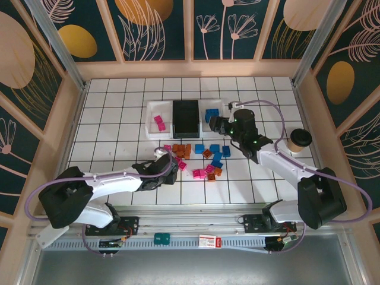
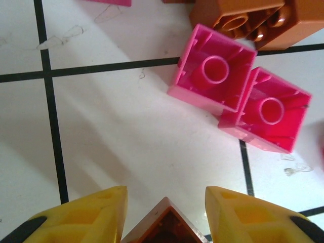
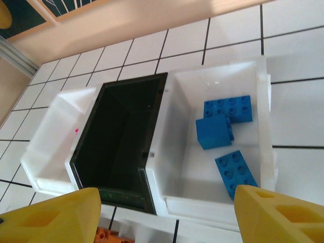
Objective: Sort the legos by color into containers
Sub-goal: Pick up the lego from the middle-left of the table, then place the lego in the container.
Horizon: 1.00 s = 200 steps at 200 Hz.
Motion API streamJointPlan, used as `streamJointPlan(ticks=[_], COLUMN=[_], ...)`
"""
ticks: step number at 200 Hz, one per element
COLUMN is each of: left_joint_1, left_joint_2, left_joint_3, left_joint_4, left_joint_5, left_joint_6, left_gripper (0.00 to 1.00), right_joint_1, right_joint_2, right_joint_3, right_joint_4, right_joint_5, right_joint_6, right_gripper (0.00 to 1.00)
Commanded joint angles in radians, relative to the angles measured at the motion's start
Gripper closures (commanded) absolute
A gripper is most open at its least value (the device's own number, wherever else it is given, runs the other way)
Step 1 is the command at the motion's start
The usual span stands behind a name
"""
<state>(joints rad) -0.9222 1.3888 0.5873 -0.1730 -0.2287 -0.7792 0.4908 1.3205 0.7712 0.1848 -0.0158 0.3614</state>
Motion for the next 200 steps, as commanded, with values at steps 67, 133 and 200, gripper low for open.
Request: streamJointPlan(ticks=[67, 133, 200], left_joint_1=[0.182, 0.275, 0.295], left_joint_2=[0.253, 0.708, 0.859], left_joint_3=[0.584, 1.125, 1.348], left_joint_4=[-0.069, -0.211, -0.281], left_joint_5=[-0.089, -0.145, -0.146], left_joint_6=[0.235, 0.316, 0.309], left_gripper=[0.61, 0.63, 0.38], right_joint_1=[0.004, 0.012, 0.051], right_joint_2=[-0.166, -0.298, -0.392], right_joint_3=[-0.147, -0.209, -0.284], right_joint_4=[0.022, -0.052, -0.101], right_joint_5=[0.025, 0.048, 0.036], right_joint_6=[0.064, 0.074, 0.115], right_gripper=[0.29, 0.29, 0.28])
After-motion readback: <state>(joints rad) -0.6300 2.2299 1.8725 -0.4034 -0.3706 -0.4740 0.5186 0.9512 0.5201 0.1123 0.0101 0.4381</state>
